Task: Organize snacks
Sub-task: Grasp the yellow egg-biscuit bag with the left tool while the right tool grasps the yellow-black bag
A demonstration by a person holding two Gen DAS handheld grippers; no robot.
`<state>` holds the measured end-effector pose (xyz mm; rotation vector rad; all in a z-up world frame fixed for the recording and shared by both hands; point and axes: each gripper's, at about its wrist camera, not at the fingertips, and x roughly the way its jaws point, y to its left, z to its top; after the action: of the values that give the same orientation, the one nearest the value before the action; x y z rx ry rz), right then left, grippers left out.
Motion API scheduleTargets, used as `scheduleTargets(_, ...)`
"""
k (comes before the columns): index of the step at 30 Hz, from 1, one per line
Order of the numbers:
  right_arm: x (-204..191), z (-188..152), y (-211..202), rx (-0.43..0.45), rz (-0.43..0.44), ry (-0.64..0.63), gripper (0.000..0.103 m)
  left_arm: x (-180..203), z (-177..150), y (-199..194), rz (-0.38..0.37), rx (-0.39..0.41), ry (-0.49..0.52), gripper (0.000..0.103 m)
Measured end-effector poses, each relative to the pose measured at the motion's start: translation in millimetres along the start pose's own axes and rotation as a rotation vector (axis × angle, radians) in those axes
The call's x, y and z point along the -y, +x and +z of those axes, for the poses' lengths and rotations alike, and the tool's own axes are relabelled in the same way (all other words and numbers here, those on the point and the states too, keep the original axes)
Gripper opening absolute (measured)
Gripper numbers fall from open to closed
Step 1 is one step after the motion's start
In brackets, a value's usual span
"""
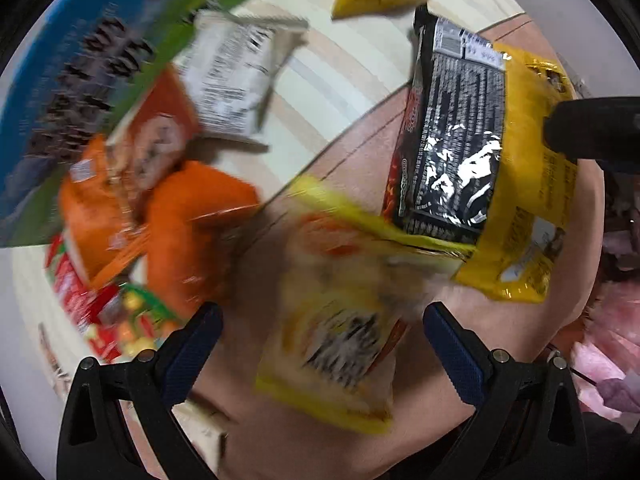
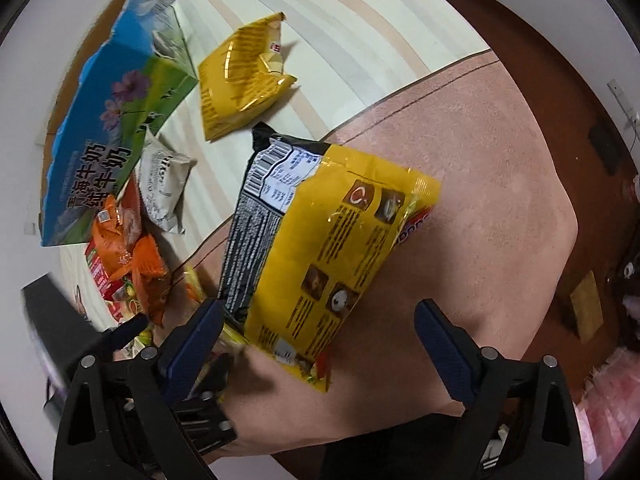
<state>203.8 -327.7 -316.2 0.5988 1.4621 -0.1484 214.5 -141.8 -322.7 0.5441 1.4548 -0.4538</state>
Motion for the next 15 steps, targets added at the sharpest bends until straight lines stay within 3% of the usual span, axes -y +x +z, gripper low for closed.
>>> scheduleTargets(2,-2.6,2.1,-0.2,-0.001,0.0,-0.002,0.098,-7.2,2.2,7.9,-0.027,-0.029,-0.055,0.066)
scheduleTargets(9,-23.3,17.3,19.2,0.003,-0.061,0.031,0.098,-65.3,-36.2,17.3,-0.126,-0.082,-0.549,0.065)
scheduleTargets(12,-34.0,29.1,40.4,-0.034,-0.115,0.101,0.099,-72.0,-50.0,17.9,-0.122,-0.077,-0.639,0.066)
scheduleTargets(15,-40.9,36.6,65.4,-0.109,-0.15,0.166,0.099,-72.2,-56.1,17.0,-0.119,-0.06,-0.657,0.066)
